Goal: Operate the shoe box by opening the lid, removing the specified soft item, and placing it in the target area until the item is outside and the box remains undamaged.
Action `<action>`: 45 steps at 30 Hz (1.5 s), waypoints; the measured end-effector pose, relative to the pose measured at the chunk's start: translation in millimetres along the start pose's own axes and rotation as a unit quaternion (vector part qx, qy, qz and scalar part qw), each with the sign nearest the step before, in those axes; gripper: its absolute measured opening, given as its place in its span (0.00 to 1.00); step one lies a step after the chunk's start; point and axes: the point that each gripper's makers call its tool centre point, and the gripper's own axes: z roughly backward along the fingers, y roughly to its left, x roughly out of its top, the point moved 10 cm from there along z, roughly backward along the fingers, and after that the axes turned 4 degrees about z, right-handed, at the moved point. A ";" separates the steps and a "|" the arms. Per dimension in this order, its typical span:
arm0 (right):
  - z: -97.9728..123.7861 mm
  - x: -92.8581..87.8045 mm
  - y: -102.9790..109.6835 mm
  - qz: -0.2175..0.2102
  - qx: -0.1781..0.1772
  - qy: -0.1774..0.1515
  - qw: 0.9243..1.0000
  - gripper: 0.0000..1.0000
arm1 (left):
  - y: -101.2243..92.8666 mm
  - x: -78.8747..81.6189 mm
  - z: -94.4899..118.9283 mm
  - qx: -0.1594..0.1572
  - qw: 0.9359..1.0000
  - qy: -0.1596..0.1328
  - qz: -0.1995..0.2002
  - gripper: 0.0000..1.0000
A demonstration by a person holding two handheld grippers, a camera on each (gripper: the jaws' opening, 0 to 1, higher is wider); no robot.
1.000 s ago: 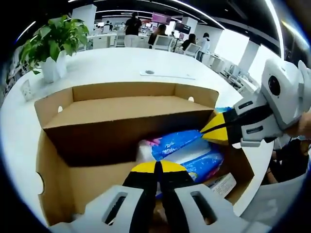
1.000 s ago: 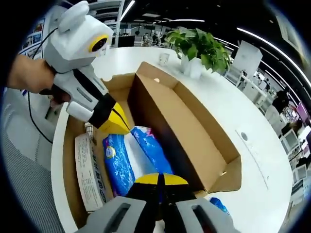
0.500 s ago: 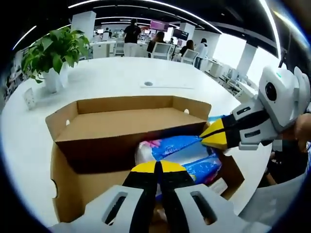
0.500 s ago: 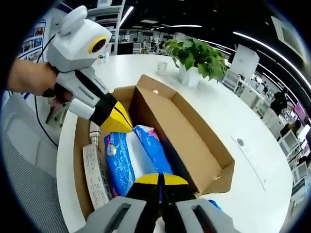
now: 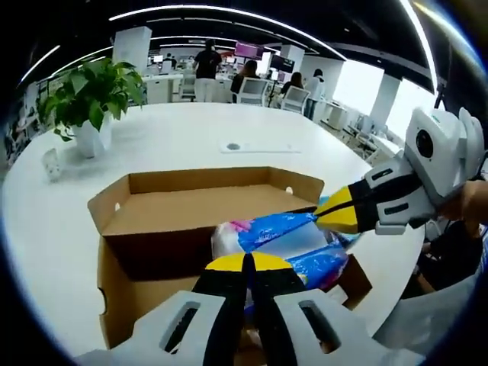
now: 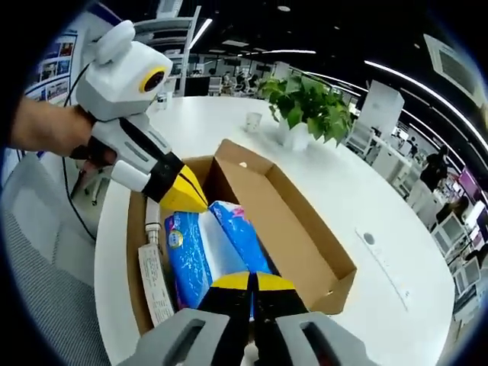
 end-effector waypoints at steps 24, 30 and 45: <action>41.0 19.0 -13.4 0.023 -0.018 -0.027 0.999 0.00 | -21.3 28.9 21.2 -0.024 0.999 -0.030 -0.022 0.00; 52.9 16.9 -18.0 0.026 -0.027 -0.027 0.999 0.00 | -32.4 33.8 21.6 -0.033 0.998 -0.032 -0.030 0.00; 86.7 -5.7 -34.5 0.016 -0.053 -0.016 0.998 0.00 | -69.3 48.8 6.4 -0.065 0.996 -0.031 -0.054 0.00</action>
